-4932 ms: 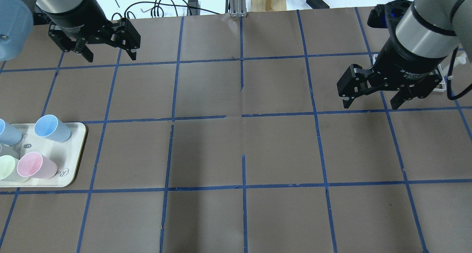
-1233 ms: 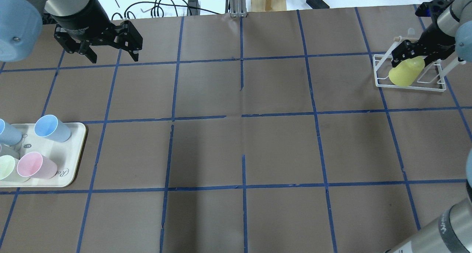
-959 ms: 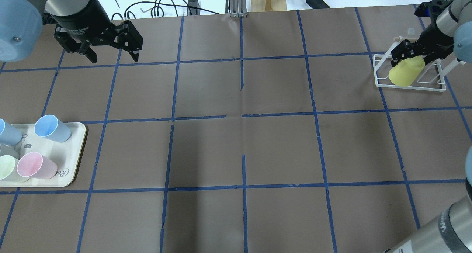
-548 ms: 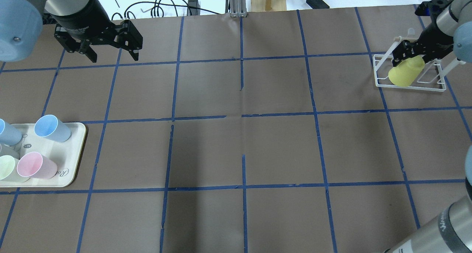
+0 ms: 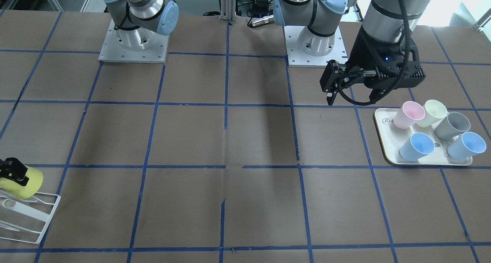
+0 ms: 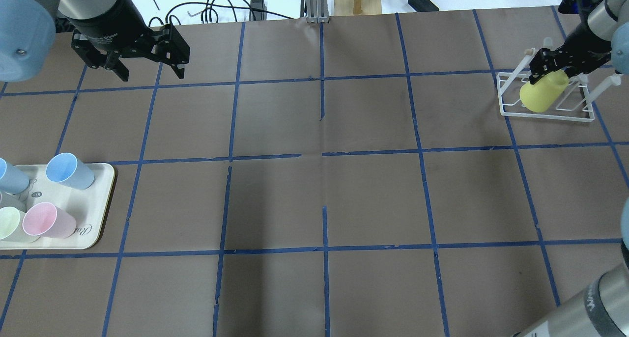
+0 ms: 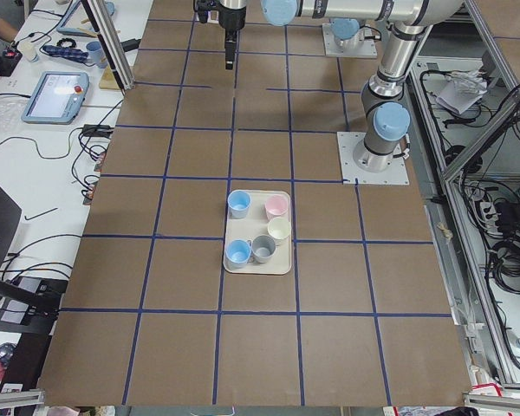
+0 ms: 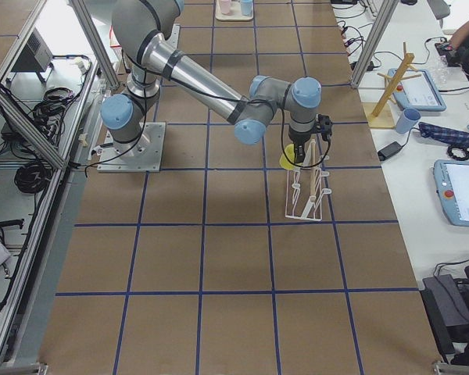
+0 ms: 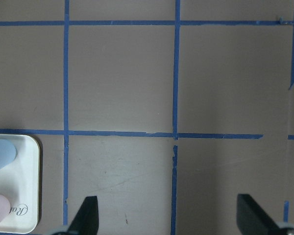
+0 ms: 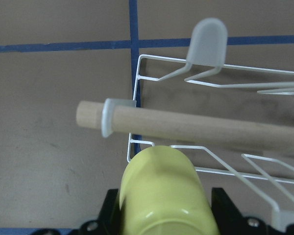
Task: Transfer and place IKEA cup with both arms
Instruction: 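Lift the yellow cup out of the rack with the right gripper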
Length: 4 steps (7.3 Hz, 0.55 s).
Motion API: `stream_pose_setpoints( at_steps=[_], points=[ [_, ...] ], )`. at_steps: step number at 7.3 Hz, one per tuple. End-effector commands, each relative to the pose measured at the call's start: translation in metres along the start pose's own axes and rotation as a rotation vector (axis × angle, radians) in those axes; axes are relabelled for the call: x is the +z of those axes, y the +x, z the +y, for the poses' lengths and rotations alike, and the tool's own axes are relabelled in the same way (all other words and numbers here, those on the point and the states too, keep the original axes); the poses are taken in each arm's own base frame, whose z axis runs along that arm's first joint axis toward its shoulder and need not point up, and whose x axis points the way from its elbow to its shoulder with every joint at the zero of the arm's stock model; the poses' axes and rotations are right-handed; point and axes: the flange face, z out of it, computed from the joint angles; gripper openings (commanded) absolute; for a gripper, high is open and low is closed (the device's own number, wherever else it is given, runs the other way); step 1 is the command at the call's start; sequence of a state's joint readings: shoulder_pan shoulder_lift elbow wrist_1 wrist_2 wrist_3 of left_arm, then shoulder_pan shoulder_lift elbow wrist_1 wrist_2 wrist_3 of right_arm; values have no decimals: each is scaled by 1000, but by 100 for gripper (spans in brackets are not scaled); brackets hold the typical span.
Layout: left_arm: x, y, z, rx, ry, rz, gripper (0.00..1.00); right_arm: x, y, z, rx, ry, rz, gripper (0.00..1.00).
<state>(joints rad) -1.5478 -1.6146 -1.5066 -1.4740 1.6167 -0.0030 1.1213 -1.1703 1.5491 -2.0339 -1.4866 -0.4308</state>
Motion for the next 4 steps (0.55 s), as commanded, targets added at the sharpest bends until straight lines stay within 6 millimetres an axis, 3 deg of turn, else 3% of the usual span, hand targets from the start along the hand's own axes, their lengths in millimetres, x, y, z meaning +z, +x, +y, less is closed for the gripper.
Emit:
stream_pose_setpoints(
  at_steps=[1,4],
  points=[
    [-2,0,0,0,9,4,100,-30,2,-9,4,-45,-19,22],
    [-9,3,1,-19,20,66,100,-65,0,-14,6,-63,-27,22]
  ],
)
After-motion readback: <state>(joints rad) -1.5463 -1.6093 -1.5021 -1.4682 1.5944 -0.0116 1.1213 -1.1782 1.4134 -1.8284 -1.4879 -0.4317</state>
